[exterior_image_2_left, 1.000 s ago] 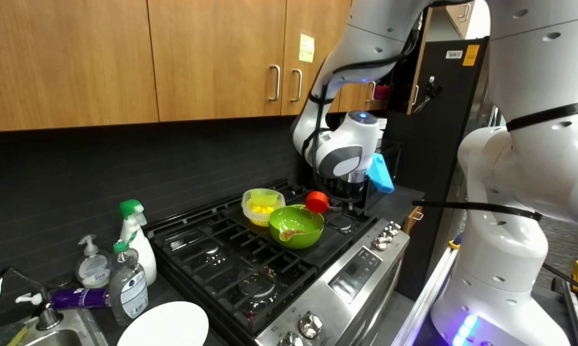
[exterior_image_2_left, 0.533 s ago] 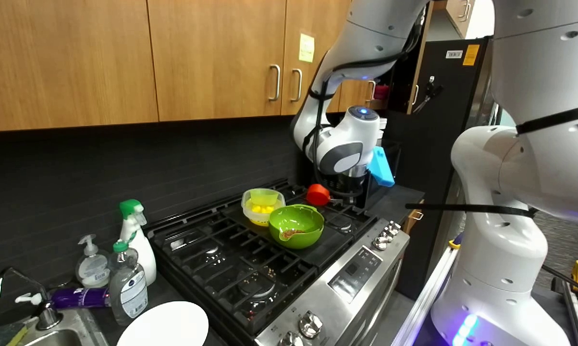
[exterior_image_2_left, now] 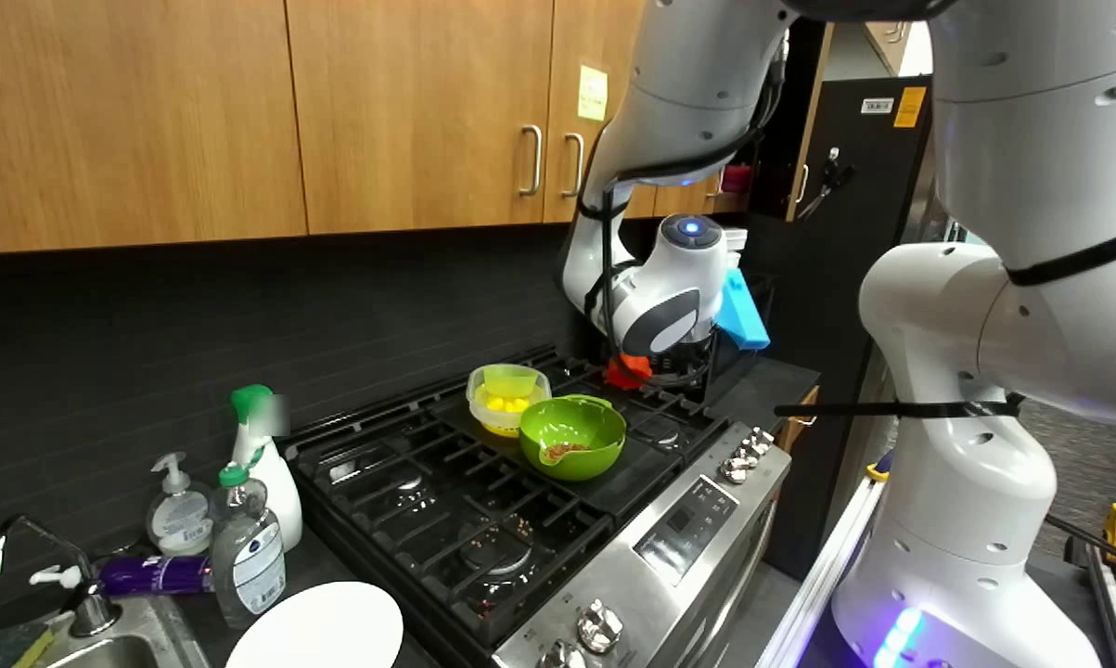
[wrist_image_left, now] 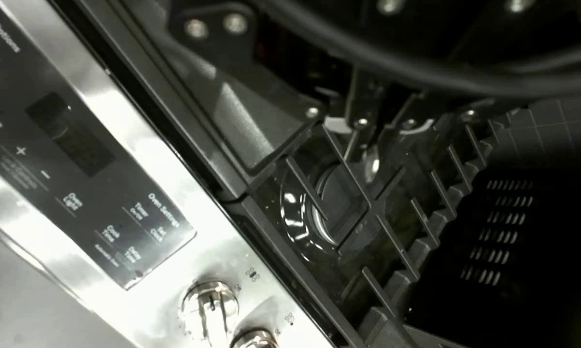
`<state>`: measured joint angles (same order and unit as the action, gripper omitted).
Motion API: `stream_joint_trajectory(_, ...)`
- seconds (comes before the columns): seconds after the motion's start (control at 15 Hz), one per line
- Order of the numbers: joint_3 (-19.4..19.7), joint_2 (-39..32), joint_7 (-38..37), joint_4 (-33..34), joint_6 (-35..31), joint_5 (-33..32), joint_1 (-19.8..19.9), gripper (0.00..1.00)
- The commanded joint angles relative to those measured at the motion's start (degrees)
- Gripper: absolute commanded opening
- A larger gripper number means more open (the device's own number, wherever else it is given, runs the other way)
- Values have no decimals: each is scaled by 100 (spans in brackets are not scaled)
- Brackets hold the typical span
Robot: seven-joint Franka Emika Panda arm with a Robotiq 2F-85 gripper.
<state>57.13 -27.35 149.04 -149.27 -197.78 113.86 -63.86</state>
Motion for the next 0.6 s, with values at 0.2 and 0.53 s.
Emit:
stream_joint_trajectory(0.2,576,-301,0,30,-48,-28,-758,1)
stream_joint_trajectory(0.53,589,-243,-9,32,-64,-29,-1165,1)
